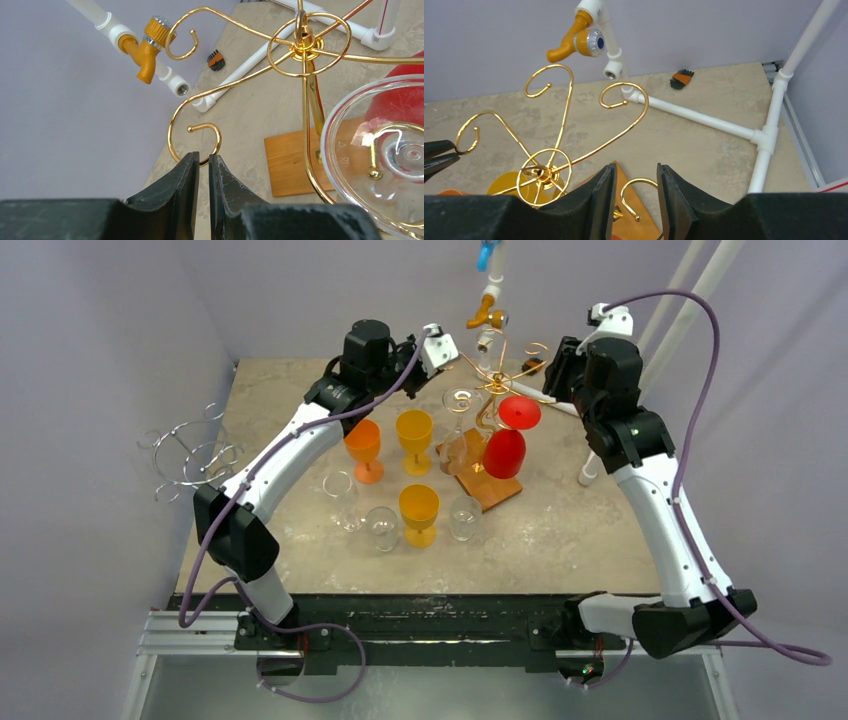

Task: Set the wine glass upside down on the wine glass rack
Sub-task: Adjust the wine rack at the center of the board.

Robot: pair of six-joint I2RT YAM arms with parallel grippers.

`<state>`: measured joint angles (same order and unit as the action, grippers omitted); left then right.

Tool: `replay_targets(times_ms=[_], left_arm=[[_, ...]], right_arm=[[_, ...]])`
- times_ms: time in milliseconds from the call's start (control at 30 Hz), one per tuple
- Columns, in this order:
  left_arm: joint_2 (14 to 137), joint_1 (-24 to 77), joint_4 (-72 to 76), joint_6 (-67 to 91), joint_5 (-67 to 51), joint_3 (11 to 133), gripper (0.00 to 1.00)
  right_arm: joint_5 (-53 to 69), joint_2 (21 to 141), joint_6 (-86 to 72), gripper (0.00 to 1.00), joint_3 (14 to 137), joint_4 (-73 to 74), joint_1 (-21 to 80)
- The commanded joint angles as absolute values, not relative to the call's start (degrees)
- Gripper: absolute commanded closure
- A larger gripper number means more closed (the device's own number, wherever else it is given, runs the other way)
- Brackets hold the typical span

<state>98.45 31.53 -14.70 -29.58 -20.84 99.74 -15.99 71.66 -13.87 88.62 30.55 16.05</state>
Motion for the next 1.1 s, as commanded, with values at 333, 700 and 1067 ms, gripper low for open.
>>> replay_targets(times_ms=[333, 700, 1067], left_arm=[[96.06, 30.86, -15.21, -30.92, -17.53, 98.92, 0.84], [97.54, 30.84, -14.90, -29.91, -18.19, 100.46, 0.84], [99.95, 30.81, -14.99, -29.22, -18.63, 102.68, 0.84]], right_arm=[[-18.00, 75.42, -12.88, 0.55, 88.29, 25.52, 15.38], [-13.52, 75.00, -12.21, 0.62, 86.22, 28.02, 15.26], [-7.35, 70.43, -14.98, 0.71, 81.92, 28.56, 15.27]])
